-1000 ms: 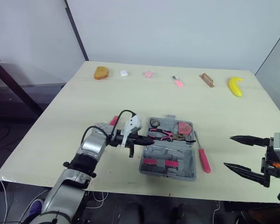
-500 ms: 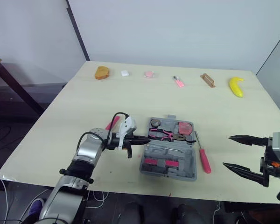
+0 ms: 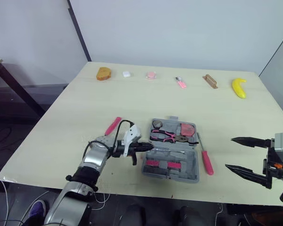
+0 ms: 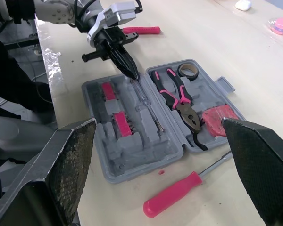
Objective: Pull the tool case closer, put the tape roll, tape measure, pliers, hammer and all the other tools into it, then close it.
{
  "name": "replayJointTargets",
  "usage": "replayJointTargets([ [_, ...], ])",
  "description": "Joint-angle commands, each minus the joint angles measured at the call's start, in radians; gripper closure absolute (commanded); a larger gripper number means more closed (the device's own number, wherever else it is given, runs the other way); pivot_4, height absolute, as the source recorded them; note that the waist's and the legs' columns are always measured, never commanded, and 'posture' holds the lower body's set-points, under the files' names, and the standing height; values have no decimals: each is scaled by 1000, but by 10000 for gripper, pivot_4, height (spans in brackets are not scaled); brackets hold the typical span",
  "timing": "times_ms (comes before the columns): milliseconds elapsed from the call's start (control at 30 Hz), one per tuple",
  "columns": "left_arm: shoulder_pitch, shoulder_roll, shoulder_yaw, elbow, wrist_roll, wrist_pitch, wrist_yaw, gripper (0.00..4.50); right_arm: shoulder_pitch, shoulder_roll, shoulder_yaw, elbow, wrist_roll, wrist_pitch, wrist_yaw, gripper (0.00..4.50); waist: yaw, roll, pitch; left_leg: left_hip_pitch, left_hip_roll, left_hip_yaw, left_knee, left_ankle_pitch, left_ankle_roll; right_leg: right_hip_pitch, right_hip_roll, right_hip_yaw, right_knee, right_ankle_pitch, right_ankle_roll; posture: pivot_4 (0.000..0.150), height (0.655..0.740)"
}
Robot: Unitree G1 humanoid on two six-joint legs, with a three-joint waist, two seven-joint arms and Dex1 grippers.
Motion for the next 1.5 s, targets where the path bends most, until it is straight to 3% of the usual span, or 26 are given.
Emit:
replayJointTargets([
  [33, 9, -4, -66, 52, 83, -27, 20, 44440, -5, -14, -23, -27, 18, 1, 2, 0, 0, 1, -1, 0, 0, 0, 0, 0, 0, 0, 0, 0, 0, 0, 0, 1500, 7400],
  [400, -38, 19, -190, 31, 235, 35, 61, 44440, -5, -9, -8, -43, 20, 10, -13, 0, -1, 5, -13, 3, 0, -1, 0, 0, 0, 4, 0, -1, -1, 0, 0, 1500, 7400],
  [733, -61, 32, -245, 23, 294, 42, 48, 44440, -17, -8, 13, -36, 12, 4, -19, 0, -2, 7, -19, 14, 0, 1, -3, 0, 0, 13, -1, 1, -2, -1, -1, 1500, 7400],
  [1000, 26, 1, -29, -153, 18, 109, 8, 44440, -27, 70, 34, -46, 48, 8, -97, 0, -4, 6, -17, 13, 1, 1, -5, 0, 0, 11, -1, 1, -2, -1, -1, 1500, 7400],
  [1233, 162, -52, 247, -409, -199, 273, 243, 44440, -124, 254, 266, -25, -96, -44, -298, 0, -6, 4, -12, 11, 1, 0, -4, 0, 0, 9, -1, 1, -1, -1, -1, 1500, 7400],
  [1333, 226, -60, 308, -457, -237, 249, 283, 44440, -171, 311, 359, 45, -209, -103, -351, 0, -8, 4, -12, 11, 1, 1, -4, 0, 0, 9, -2, 1, -1, -1, -1, 1500, 7400],
  [1400, 267, -53, 326, -474, -232, 225, 310, 44440, -197, 352, 388, 93, -217, -106, -376, 0, -10, 4, -12, 12, 0, 1, -5, 0, 0, 9, -2, 1, -2, -1, -1, 1500, 7400],
  [1500, 337, -43, 388, -511, -322, 249, 287, 44440, -205, 387, 397, 176, -216, -151, -343, 0, -8, 3, -11, 12, 0, 1, -5, 0, 0, 9, -2, 1, -2, -1, -1, 1500, 7400],
])
